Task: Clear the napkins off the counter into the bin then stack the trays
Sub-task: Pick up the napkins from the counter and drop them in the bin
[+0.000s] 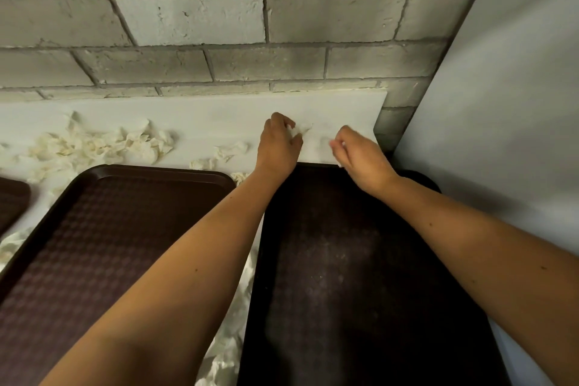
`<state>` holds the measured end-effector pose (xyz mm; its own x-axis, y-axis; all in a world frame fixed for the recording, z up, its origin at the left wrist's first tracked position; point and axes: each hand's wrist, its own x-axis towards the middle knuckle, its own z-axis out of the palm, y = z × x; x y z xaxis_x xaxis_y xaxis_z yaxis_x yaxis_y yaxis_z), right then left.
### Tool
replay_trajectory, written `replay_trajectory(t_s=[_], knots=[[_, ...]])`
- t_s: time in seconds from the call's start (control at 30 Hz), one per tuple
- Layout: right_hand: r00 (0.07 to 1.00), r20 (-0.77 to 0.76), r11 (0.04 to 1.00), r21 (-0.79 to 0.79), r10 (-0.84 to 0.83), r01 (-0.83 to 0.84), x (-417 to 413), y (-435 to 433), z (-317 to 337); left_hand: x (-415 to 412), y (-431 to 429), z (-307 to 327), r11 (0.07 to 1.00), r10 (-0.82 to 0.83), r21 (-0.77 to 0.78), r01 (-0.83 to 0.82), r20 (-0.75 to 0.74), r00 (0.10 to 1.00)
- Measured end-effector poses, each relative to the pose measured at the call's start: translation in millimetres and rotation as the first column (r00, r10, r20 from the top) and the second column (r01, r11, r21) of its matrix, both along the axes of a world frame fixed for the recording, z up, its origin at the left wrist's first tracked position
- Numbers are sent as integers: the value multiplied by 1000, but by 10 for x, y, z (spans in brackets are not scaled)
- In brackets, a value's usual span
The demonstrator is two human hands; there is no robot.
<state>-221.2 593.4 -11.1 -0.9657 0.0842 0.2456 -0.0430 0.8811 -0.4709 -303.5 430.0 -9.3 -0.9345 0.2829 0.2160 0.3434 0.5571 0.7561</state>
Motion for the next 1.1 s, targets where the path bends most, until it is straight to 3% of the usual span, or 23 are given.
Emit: replay_trajectory(t_s=[0.07, 0.17, 0.3, 0.47, 0.57, 0.9, 1.1], knots=[[993, -32, 974, -200, -113, 104, 9, -42, 59, 94, -13, 61, 997, -63, 36, 64, -38, 997], [986, -17, 935, -321, -167, 153, 97, -94, 138, 241, -43, 169, 994, -93, 57, 92, 12, 996], [986, -14, 932, -328, -165, 152, 298, -199, 280, 485, -131, 331, 973, -36, 232, 6, 126, 991], [979, 32, 901, -384, -203, 200, 748, -427, 374, 980, -372, 461, 928, -87, 372, -8, 239, 967], [975, 55, 890, -400, -217, 221, 1107, -555, 428, 1332, -506, 556, 940, -49, 335, -65, 321, 946], [963, 44, 911, -313, -267, 267, 2720, -1306, 564, 3050, -1022, 682, 983, -8, 181, -30, 206, 978], [978, 47, 899, -388, -201, 203, 3903, -1915, 474, 4147, -1374, 546, 959, -56, 282, -32, 299, 953]])
